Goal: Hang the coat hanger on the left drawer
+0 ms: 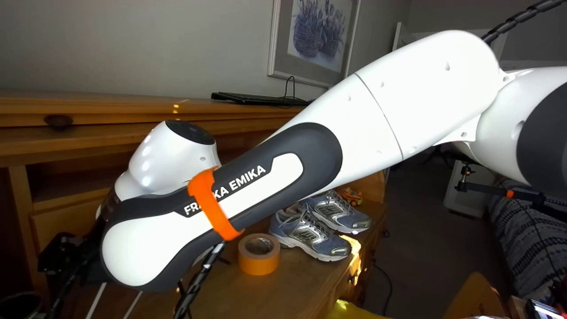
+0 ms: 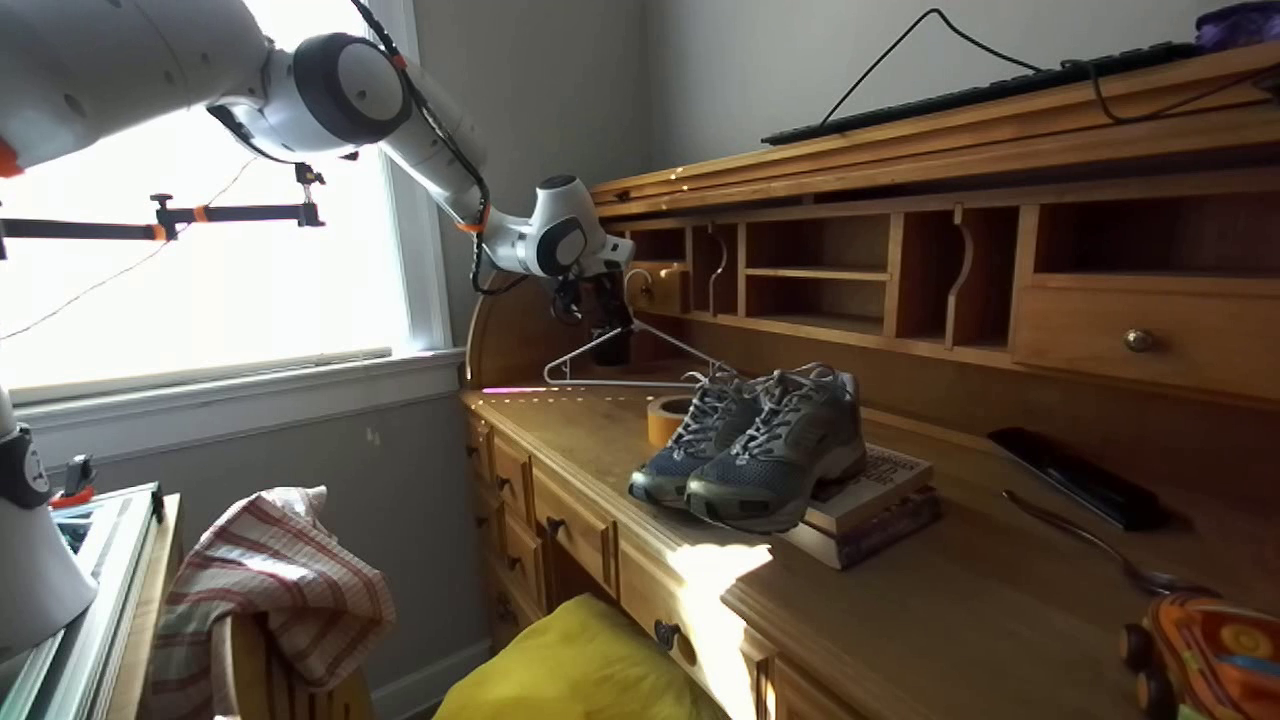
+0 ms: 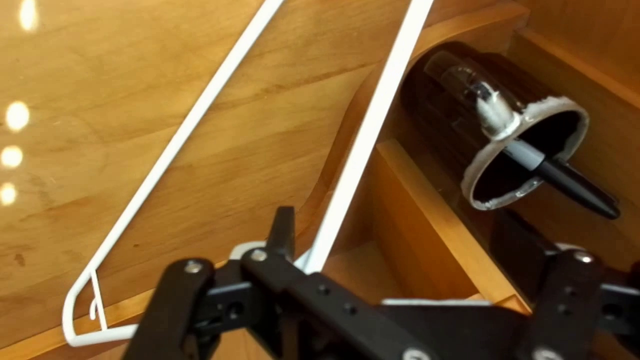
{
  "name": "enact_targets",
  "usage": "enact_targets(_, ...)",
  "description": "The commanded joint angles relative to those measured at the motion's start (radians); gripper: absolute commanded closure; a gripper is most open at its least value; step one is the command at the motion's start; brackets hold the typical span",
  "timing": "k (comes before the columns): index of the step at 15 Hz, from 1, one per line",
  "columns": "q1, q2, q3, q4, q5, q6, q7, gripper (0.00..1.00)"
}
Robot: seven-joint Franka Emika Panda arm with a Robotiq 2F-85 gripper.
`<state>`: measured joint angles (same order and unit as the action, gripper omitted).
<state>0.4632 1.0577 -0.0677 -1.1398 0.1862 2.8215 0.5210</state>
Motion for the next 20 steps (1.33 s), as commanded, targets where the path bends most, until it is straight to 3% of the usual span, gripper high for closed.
enact_targets(1, 0.021, 0.056, -0.032, 0.093, -0.006, -0.033, 0.050, 0.00)
enact_targets(12, 0.026, 0.034, -0.041, 0.072, -0.048, -0.052, 0.104, 0.00)
enact_targets(20, 0.069, -0.023, -0.093, 0.004, -0.077, -0.118, 0.122, 0.00)
